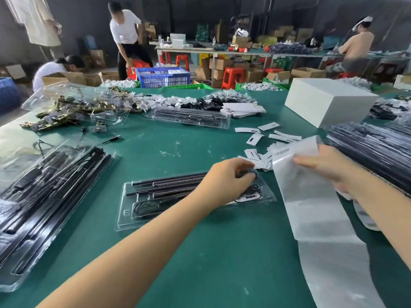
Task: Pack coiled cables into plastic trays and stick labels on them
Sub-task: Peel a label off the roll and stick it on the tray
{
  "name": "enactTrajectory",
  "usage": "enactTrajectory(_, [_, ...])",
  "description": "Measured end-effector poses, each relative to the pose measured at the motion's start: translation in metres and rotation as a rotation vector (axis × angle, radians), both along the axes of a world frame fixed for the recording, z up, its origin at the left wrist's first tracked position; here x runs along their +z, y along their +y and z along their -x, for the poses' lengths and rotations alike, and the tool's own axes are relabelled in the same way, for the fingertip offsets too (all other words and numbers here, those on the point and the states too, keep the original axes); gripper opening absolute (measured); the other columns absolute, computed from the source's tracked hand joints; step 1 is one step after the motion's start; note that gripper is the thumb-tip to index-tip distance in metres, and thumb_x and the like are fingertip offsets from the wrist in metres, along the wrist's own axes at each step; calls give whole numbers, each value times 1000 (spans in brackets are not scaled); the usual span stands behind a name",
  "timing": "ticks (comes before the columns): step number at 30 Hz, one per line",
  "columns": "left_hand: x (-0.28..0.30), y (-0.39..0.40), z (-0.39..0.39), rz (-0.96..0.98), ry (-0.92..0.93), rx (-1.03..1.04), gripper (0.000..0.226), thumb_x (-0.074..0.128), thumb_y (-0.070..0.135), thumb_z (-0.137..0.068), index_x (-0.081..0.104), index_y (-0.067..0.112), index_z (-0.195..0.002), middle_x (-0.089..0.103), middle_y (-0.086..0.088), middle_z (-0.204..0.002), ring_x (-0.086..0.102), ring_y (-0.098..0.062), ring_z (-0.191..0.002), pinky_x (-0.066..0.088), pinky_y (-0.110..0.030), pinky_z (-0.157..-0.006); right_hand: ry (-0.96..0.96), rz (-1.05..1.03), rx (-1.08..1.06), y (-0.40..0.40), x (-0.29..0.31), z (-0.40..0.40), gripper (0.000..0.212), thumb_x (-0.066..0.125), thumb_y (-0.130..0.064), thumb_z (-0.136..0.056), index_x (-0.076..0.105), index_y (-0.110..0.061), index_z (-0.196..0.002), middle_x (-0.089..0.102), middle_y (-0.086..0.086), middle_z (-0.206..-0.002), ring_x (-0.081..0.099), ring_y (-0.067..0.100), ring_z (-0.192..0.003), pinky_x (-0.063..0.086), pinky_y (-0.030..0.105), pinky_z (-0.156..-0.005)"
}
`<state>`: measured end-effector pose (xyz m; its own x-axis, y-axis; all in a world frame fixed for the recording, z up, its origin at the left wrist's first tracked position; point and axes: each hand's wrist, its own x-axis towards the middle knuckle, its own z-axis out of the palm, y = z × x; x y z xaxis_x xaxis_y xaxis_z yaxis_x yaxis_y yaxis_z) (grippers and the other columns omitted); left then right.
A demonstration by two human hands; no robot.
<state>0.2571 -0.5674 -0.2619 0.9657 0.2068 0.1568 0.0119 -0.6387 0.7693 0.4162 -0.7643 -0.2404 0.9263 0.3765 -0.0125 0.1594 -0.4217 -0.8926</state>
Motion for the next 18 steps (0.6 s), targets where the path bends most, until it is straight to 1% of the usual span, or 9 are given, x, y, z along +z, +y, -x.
enactTrajectory(3, [8, -27, -25, 25, -24, -23, 42, 54, 28, -94, 52, 24, -136, 59, 7, -132, 57, -9, -112, 43, -24, -98, 25, -57, 88, -1, 11, 11, 29, 69, -7, -86, 65, -2, -114, 69, 18, -110, 66, 35, -103, 51, 50, -94])
enactTrajectory(5, [10, -38, -37, 27, -34, -38, 47, 53, 30, -95, 46, 22, -141, 54, 5, -138, 54, -12, -113, 40, -23, -96, -22, -40, 150, -1, 14, 19, 32, 71, -11, -86, 64, -3, -117, 69, 13, -114, 65, 30, -109, 47, 50, -101])
enactTrajectory(7, [11, -46, -43, 31, -64, -42, 44, 54, 32, -96, 49, 20, -138, 57, 2, -134, 54, -17, -114, 40, -25, -93, -80, -25, 168, 0, 15, 25, 33, 71, -12, -86, 62, -4, -117, 68, 8, -115, 66, 22, -105, 50, 41, -97])
enactTrajectory(10, [7, -49, -45, 116, -146, -33, 25, 53, 35, -97, 69, 22, -111, 71, 1, -99, 61, -19, -94, 46, -30, -81, -140, 20, 189, -1, 14, 30, 27, 71, -12, -86, 64, -6, -112, 73, 3, -97, 70, 13, -88, 54, 26, -78])
enactTrajectory(12, [3, -47, -43, 171, -146, -51, 23, 53, 37, -97, 73, 25, -101, 70, 6, -80, 61, -8, -76, 46, -27, -71, -197, 90, 205, -4, 13, 31, 25, 73, -14, -83, 66, -10, -107, 75, 3, -93, 70, 17, -91, 55, 33, -83])
enactTrajectory(13, [1, -46, -43, 185, -142, -65, 24, 53, 36, -97, 73, 24, -101, 66, 12, -73, 56, 3, -66, 43, -19, -64, -207, 107, 225, -5, 13, 31, 23, 73, -13, -82, 68, -12, -104, 75, 2, -91, 70, 19, -92, 55, 36, -87])
enactTrajectory(15, [0, -44, -42, 219, -143, -67, 25, 55, 35, -97, 74, 21, -106, 60, 21, -68, 51, 12, -59, 36, -8, -56, -223, 122, 267, -4, 13, 32, 18, 75, -13, -81, 70, -14, -99, 76, 0, -90, 71, 18, -91, 55, 40, -88])
enactTrajectory(17, [0, -43, -42, 320, -151, -48, 22, 62, 33, -93, 75, 19, -104, 63, 18, -70, 52, 8, -59, 43, -11, -60, -234, 127, 304, -4, 12, 33, 12, 74, -11, -82, 72, -17, -92, 76, 0, -89, 72, 14, -87, 56, 38, -87])
enactTrajectory(18, [0, -42, -42, 417, -136, -37, 20, 66, 33, -91, 76, 19, -102, 67, 11, -74, 56, 2, -64, 51, -21, -66, -239, 122, 328, -3, 13, 34, 14, 74, -9, -83, 74, -22, -86, 76, -3, -88, 71, 9, -84, 56, 32, -83])
